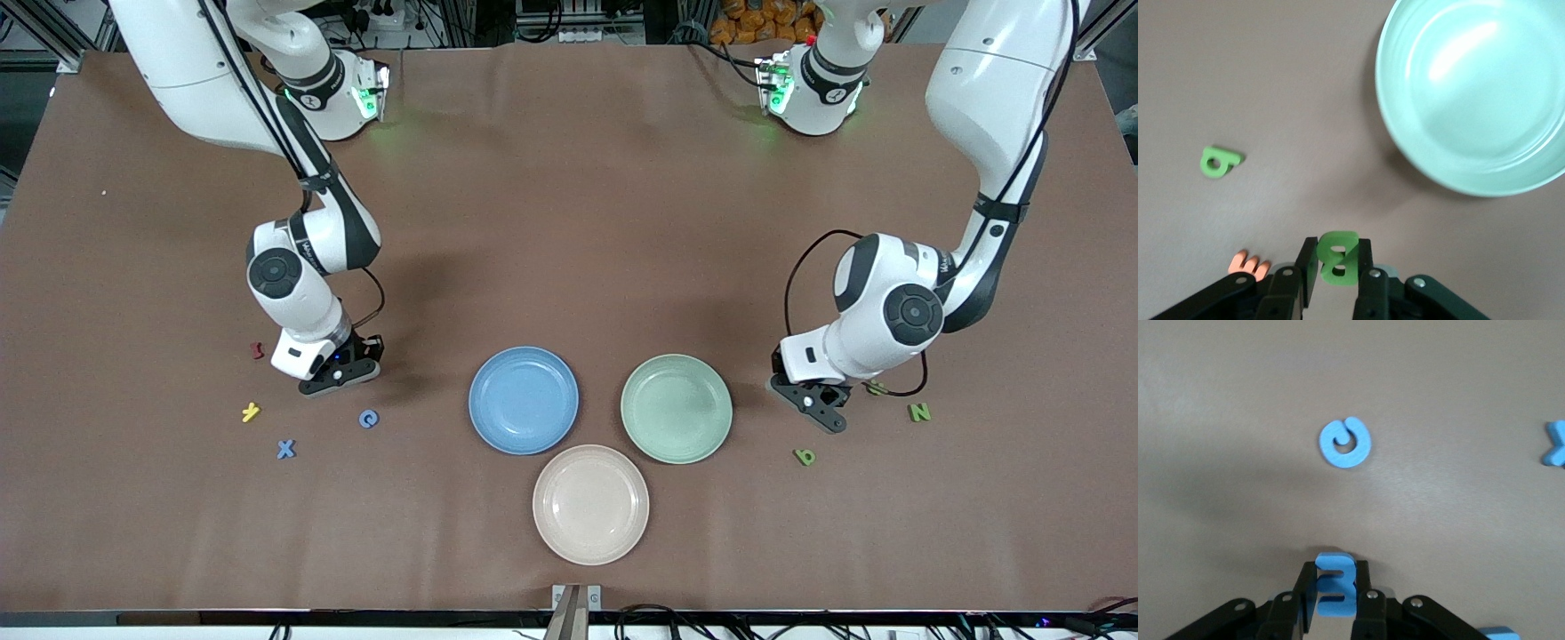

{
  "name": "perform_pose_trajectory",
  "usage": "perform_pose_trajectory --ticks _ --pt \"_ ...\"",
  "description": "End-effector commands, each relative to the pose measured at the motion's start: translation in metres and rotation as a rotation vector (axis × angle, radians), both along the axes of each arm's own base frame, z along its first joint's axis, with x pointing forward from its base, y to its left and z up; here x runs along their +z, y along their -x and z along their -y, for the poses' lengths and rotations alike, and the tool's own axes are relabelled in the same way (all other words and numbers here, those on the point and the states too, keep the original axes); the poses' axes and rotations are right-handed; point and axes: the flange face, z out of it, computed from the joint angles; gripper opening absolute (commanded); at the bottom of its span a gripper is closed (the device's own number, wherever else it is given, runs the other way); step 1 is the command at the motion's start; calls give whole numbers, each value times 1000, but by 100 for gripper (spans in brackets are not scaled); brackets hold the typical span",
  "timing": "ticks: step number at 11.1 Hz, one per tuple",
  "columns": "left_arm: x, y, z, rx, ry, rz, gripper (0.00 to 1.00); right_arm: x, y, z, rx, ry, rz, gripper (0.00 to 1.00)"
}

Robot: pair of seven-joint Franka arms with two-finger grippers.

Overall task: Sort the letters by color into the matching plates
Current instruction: 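Put 3 in blue plate while the left gripper puts B in green plate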

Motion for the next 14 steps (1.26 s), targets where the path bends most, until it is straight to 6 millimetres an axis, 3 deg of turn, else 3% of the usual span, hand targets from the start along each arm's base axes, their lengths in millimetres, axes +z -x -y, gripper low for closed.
perform_pose_trajectory --ticks 1,5,8,10,12,13,14 --pt "10 -1 51 9 59 -11 0 39 -23 -5 -145 -64 -19 24" --pt "4 -4 108 93 74 -9 0 63 -31 -79 -395 -199 -1 24" --pt "-15 -3 126 123 63 -16 0 81 -39 -145 -519 -294 17 24" --pt "-18 -6 135 119 72 -10 0 78 -44 -187 -551 -336 27 24" --pt "-16 -7 139 110 75 -4 60 73 -43 -229 -562 -364 28 24" --pt "-16 -9 137 101 73 0 83 70 -40 -242 -563 -370 25 24" --pt "-16 -12 129 111 66 4 100 66 -35 -252 -570 -371 18 31"
